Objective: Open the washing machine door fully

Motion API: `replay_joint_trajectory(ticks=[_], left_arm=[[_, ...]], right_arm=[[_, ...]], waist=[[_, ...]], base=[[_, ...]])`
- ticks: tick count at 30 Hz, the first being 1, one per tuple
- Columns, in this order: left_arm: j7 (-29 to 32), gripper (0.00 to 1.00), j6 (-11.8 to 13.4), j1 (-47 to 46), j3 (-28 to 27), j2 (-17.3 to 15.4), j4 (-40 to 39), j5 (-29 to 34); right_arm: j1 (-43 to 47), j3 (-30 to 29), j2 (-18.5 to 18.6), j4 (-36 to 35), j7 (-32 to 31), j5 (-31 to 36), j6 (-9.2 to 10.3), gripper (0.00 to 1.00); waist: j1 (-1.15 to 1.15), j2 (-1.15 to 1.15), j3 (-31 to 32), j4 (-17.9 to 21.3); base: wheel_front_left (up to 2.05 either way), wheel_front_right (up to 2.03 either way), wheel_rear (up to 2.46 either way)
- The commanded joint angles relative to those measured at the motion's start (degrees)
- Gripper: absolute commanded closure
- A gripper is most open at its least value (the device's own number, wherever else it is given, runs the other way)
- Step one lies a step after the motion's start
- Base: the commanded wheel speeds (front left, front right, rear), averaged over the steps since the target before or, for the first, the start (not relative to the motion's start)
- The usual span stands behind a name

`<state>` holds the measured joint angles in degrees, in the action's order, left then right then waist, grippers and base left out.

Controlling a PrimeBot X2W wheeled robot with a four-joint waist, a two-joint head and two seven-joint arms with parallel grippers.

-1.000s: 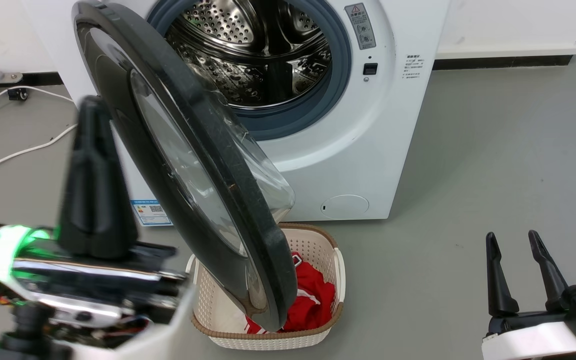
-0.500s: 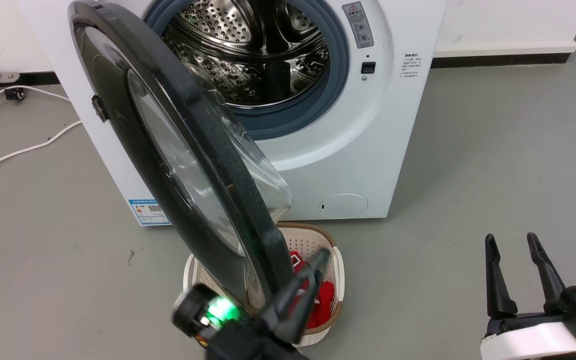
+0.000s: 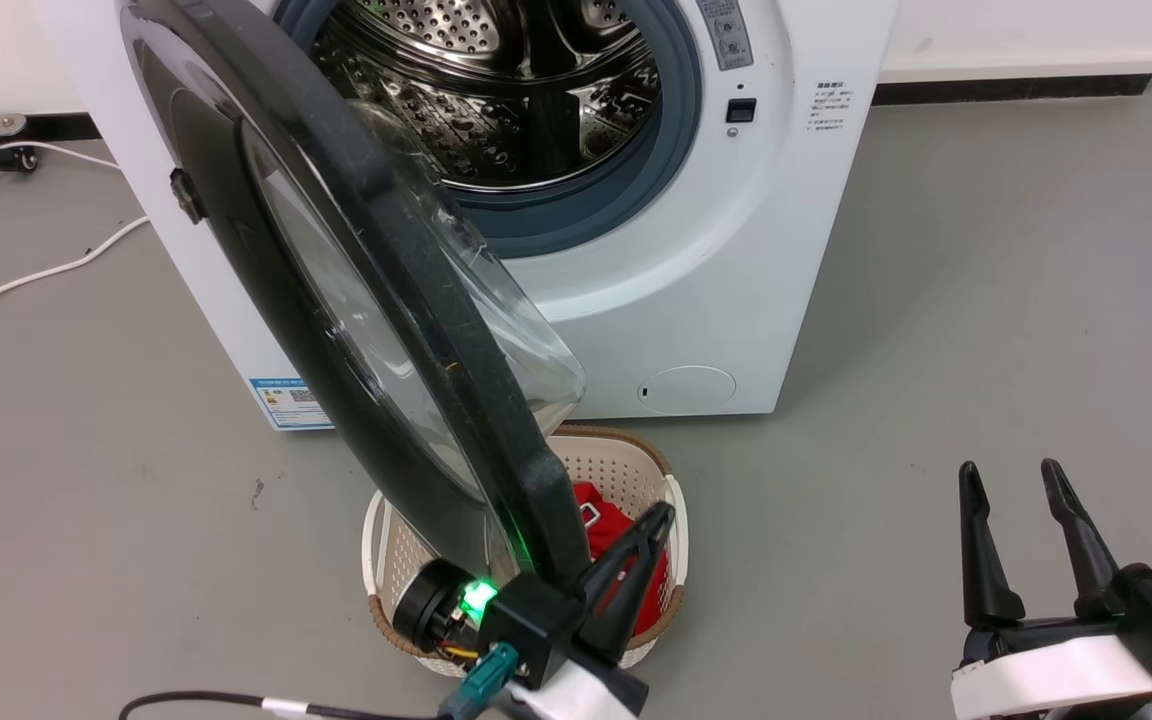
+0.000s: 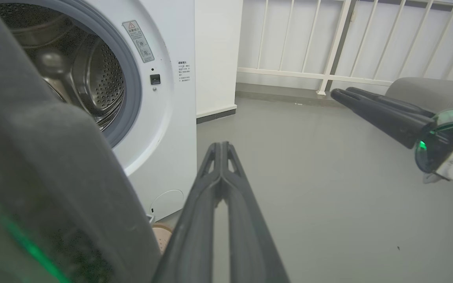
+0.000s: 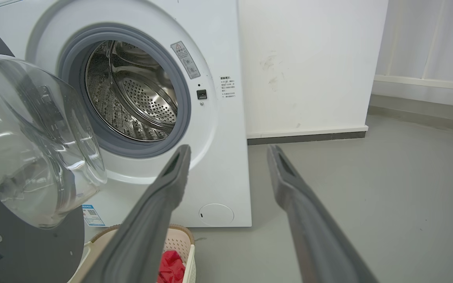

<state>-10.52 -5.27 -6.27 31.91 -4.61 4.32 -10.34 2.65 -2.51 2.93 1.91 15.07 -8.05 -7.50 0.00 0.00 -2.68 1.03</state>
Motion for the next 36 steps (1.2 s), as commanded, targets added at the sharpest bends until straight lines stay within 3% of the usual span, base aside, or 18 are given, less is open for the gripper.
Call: replay_joint_trajectory(ticks=[1,11,22,36], left_arm=[[-0.4,1.0,0.5,-1.0,-0.2,0.3,0.7,-0.1],[-2.3,1.0,5.2,-3.3,-1.4,1.1,5.6,-1.1],[-3.5,1.0,10.2,3.3,-4.4,-1.0,1.6,-1.9],[-4.3,1.0,15.1,13.8,-7.9,-4.5,-8.9,-1.9]], right_arm=[[-0.7,0.1,-0.1,0.2,0.1,-0.2,0.02,0.0],[-0.9,0.8,-0.1,1.2,0.1,-1.2,0.02,0.0],[-0.7,0.9,-0.1,1.0,0.1,-1.6,0.02,0.0],[1.0,0.2,-0.1,1.0,0.1,-1.2,0.02,0.0]], waist=[[0.0,0.0,-0.1,0.1],[0.0,0.0,-0.3,0.8],[0.0,0.0,0.0,-0.9],[0.0,0.0,0.0,-9.0]], base=[[0.0,0.0,0.0],[0.0,0.0,0.0],[0.0,0.0,0.0],[0.0,0.0,0.0]])
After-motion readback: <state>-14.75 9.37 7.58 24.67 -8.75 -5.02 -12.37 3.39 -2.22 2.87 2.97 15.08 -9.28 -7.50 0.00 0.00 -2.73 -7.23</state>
